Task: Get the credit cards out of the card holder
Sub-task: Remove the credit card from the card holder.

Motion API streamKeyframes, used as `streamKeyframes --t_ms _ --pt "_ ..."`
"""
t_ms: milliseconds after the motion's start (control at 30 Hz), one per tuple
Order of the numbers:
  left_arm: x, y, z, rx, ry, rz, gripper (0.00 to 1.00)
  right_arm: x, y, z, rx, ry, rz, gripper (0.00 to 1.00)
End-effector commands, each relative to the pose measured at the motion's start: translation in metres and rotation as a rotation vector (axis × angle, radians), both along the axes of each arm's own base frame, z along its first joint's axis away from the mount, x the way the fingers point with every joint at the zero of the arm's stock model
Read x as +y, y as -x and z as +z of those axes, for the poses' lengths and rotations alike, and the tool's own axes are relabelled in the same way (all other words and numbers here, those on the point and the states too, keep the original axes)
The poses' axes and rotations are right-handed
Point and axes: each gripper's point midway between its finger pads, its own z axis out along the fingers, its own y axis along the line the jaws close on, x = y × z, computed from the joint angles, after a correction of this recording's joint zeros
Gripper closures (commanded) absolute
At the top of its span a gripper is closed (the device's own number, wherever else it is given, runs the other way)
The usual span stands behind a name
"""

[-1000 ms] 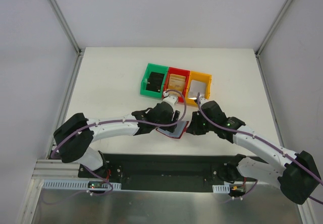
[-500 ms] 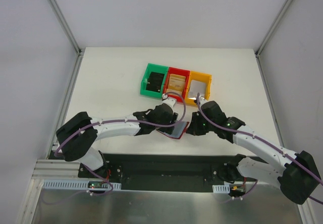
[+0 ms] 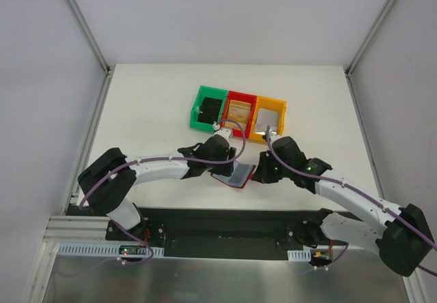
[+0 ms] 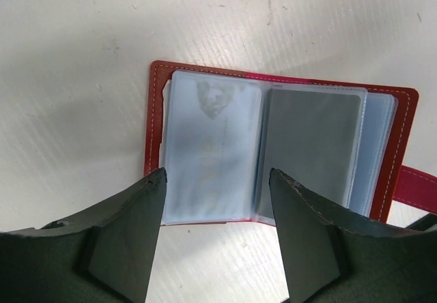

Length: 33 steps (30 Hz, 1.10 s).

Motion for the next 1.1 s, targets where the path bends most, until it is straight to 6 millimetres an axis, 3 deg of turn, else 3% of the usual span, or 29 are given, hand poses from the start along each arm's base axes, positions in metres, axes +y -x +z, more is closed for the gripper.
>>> streamKeyframes --t_ms 0,267,500,700,1067 --pt "-0.007 0.003 -0.003 0.029 0.038 -0.005 0.40 0.001 0.003 0.000 0.002 -0.009 0.016 1.00" --pt "-0.007 0.008 -0.011 0.062 0.042 -0.007 0.47 0.001 0.004 -0.001 0.003 -0.010 0.018 1.00" --pt "0.006 -0.001 0.002 -0.017 0.044 0.055 0.38 0.001 0.004 -0.001 0.001 -0.010 0.017 1.00" --pt "0.012 -0.003 -0.004 0.010 0.047 0.071 0.38 0.001 0.005 -0.002 0.003 -0.008 0.020 1.00" --pt "-0.004 0.007 -0.003 0.059 0.114 0.003 0.55 0.001 0.004 -0.003 0.005 -0.004 0.020 1.00"
